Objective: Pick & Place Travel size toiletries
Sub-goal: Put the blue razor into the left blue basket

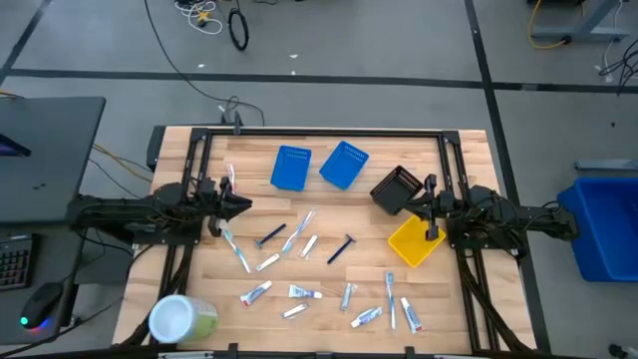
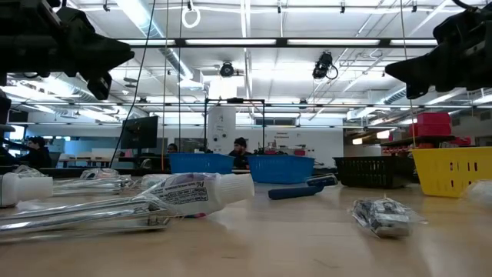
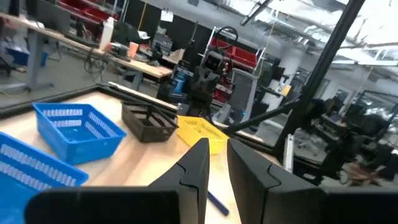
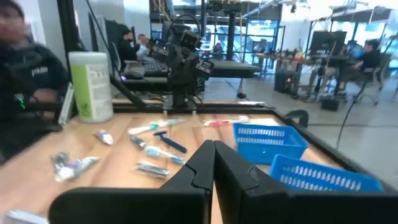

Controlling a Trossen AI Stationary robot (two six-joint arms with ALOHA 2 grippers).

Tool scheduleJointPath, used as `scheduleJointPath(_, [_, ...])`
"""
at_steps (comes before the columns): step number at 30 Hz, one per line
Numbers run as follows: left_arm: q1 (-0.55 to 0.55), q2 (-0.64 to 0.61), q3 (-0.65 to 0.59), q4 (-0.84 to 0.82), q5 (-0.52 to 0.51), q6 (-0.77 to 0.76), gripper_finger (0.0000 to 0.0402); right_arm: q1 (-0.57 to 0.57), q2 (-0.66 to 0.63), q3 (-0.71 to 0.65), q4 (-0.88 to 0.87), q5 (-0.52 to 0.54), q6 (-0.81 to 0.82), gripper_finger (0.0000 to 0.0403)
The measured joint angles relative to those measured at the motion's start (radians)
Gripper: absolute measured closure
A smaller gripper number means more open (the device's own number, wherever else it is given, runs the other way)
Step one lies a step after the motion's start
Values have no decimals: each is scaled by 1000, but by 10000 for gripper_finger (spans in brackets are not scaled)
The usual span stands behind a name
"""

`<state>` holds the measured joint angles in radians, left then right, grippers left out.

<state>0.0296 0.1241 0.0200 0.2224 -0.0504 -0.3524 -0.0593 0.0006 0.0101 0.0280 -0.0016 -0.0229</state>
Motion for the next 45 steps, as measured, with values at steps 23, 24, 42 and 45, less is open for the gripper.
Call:
scheduleJointPath(23, [39, 65, 0, -137, -507, -30, 270, -1, 6, 0, 329, 336, -220, 374])
scheduleJointPath(24, [43, 74, 0, -139, -502, -42, 262, -1, 12, 0, 323, 376, -206, 369])
scheduleJointPath(42, [57, 391, 144, 142, -209, 2, 226, -2, 479, 56, 828, 228, 99, 336])
scheduleJointPath(45, [57, 495, 221, 117, -171, 9, 225, -1, 630, 137, 810, 226, 122, 324])
